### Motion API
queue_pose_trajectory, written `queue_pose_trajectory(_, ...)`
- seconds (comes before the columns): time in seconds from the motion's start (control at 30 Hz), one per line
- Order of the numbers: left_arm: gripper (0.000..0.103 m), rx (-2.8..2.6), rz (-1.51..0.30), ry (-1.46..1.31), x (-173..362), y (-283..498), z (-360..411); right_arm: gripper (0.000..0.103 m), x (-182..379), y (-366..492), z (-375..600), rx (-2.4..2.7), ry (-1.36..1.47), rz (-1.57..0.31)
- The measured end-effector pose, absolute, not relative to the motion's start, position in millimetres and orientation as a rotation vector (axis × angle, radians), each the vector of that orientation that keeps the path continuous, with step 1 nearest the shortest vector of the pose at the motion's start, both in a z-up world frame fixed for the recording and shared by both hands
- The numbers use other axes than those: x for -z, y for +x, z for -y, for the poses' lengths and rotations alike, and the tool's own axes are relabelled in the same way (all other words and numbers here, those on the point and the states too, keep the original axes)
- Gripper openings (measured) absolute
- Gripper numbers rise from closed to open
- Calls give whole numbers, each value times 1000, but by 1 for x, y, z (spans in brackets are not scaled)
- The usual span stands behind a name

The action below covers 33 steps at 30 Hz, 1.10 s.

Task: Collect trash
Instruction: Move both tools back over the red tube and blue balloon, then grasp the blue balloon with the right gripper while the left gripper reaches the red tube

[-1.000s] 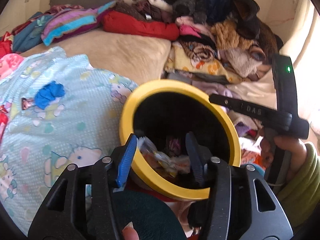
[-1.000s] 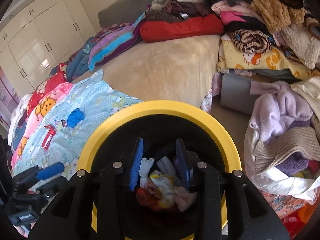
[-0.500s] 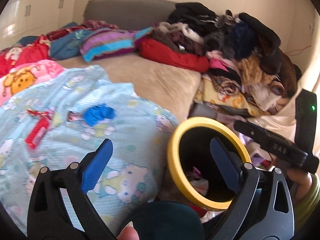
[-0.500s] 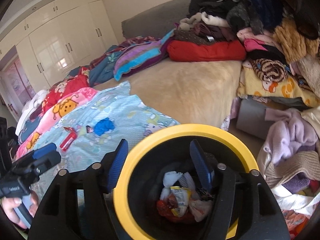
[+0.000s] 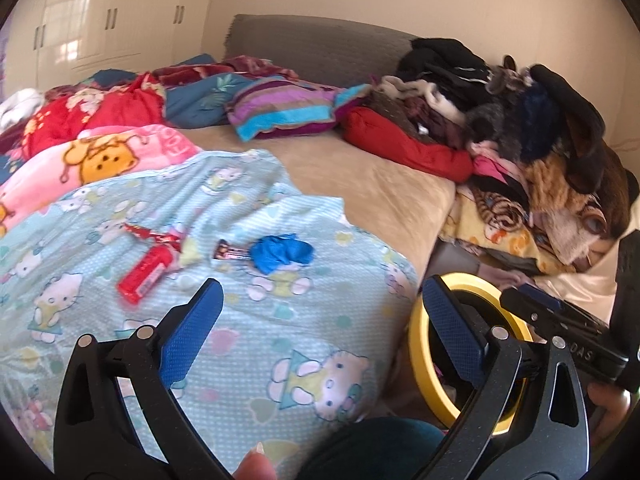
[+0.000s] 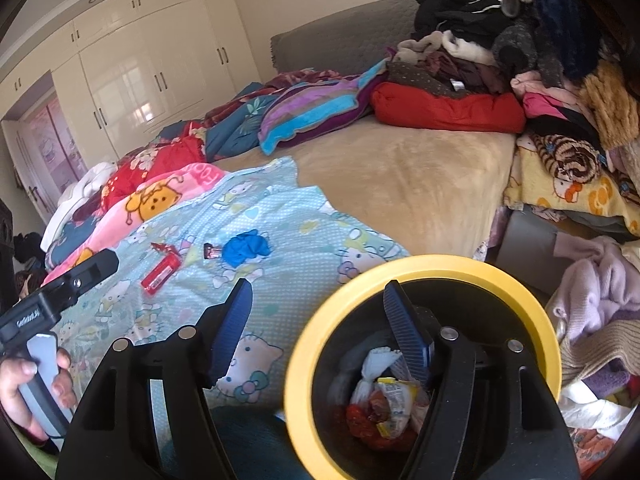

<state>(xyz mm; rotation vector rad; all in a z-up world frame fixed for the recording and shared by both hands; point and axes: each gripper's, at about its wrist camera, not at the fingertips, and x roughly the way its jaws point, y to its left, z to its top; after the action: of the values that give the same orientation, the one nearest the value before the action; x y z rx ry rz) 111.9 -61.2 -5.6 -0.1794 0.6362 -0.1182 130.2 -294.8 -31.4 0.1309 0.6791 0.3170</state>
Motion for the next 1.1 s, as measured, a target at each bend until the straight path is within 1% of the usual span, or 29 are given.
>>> queue_pose_trajectory(0.57, 92, -43, -664, -231, 26, 126, -3, 67, 53, 169, 228, -390, 53, -755)
queue_pose_trajectory(0.87, 92, -127, -707, -267, 50, 142, -42, 67, 72, 215, 191, -418, 23, -799)
queue_pose_trajectory(1.1, 92, -172, -730, -313, 68, 165, -77, 67, 95, 267, 162, -422, 27, -847)
